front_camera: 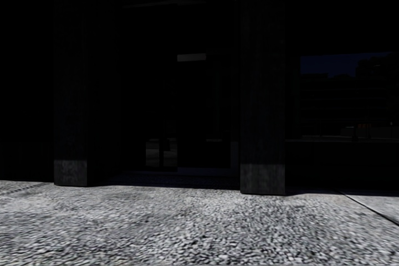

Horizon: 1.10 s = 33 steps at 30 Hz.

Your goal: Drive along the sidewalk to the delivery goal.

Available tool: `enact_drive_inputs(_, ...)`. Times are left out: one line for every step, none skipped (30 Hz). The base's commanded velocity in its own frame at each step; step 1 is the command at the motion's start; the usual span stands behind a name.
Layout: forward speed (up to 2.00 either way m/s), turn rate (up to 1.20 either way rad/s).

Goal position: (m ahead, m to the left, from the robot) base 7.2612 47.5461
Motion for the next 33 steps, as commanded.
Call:
enact_drive_inputs(0.0, 0.33)
enact_drive_inputs(0.0, 0.33)
enact_drive_inputs(0.0, 0.32)
enact_drive_inputs(0.0, 0.32)
enact_drive_inputs(0.0, 0.37)
enact_drive_inputs(0.0, 0.37)
enact_drive_inputs(0.0, 0.5)
enact_drive_inputs(0.0, 0.58)
enact_drive_inputs(0.0, 0.58)
enact_drive_inputs(0.0, 0.62)
enact_drive_inputs(0.0, 0.62)
enact_drive_inputs(0.0, 0.62)
enact_drive_inputs(0.0, 0.63)
enact_drive_inputs(0.0, 0.63)
enact_drive_inputs(0.0, 0.63)
enact_drive_inputs(0.0, 0.65)
enact_drive_inputs(0.0, 0.7)
enact_drive_inputs(0.0, 0.7)
enact_drive_inputs(0.0, 0.72)
enact_drive_inputs(0.0, 0.72)
enact_drive_inputs(0.0, 0.72)
enact_drive_inputs(0.0, 0.72)
enact_drive_inputs(0.0, 0.72)
enact_drive_inputs(0.0, 0.72)
enact_drive_inputs(0.0, 0.72)
enact_drive_inputs(0.0, 0.72)
enact_drive_inputs(0.0, 0.72)
enact_drive_inputs(0.0, 0.72)
enact_drive_inputs(0.0, 0.72)
enact_drive_inputs(0.0, 0.72)
enact_drive_inputs(0.0, 0.72)
enact_drive_inputs(0.0, 0.73)
enact_drive_inputs(0.0, 0.74)
